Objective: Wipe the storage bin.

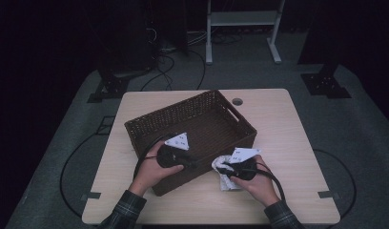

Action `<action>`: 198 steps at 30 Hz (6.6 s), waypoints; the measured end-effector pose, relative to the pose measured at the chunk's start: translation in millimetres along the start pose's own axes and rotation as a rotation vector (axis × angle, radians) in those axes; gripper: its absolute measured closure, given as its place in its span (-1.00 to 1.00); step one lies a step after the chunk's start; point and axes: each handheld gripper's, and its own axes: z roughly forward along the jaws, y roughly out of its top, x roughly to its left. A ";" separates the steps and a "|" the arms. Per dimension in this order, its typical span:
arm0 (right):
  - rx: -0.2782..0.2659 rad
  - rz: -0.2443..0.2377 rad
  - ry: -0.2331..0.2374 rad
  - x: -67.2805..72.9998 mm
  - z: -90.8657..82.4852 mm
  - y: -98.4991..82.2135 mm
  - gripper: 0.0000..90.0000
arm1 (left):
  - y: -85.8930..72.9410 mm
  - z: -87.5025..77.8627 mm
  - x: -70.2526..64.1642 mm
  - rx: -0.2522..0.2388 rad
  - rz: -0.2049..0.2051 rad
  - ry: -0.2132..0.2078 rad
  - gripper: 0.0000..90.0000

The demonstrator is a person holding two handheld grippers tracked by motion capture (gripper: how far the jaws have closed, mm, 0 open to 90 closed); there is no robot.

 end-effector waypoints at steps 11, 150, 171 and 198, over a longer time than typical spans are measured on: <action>0.060 0.006 0.020 -2.1 22.2 -8.8 0.73 | 0.0 0.0 0.3 0.000 0.003 -0.001 0.68; -0.096 -0.137 0.143 65.3 21.9 37.5 0.73 | 0.3 -0.1 1.6 0.005 0.008 -0.004 0.68; -0.014 -0.161 0.137 67.4 53.3 28.3 0.73 | 0.3 0.6 0.7 0.003 0.000 -0.003 0.69; -0.183 -0.218 0.156 89.8 14.8 58.9 0.73 | 0.2 0.2 1.6 0.005 0.002 -0.007 0.69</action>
